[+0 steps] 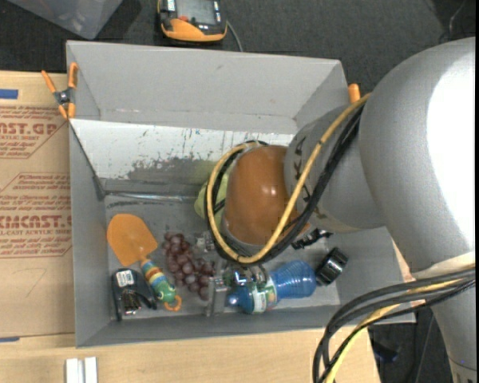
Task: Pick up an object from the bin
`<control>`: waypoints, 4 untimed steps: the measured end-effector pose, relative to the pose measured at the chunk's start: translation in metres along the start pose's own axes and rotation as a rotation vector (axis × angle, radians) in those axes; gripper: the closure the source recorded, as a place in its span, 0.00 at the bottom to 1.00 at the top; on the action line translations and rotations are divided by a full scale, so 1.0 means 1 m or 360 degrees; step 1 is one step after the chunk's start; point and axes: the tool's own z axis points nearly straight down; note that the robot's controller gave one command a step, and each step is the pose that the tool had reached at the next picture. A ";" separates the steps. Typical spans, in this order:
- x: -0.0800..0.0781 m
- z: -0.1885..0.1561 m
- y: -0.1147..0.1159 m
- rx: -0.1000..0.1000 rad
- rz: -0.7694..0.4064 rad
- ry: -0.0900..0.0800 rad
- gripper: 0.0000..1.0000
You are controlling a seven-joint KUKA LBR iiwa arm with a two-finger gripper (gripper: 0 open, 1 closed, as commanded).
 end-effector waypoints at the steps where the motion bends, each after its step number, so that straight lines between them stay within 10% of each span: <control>1: 0.000 0.009 0.022 -0.0006 0.0162 -0.0015 1.00; 2: 0.000 0.009 0.022 -0.0006 0.0162 -0.0014 1.00; 4: 0.007 -0.137 0.026 -0.0002 0.0135 0.0001 1.00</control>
Offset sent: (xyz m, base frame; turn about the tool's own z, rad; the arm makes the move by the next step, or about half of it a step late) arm 0.0000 0.0000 0.0000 0.0000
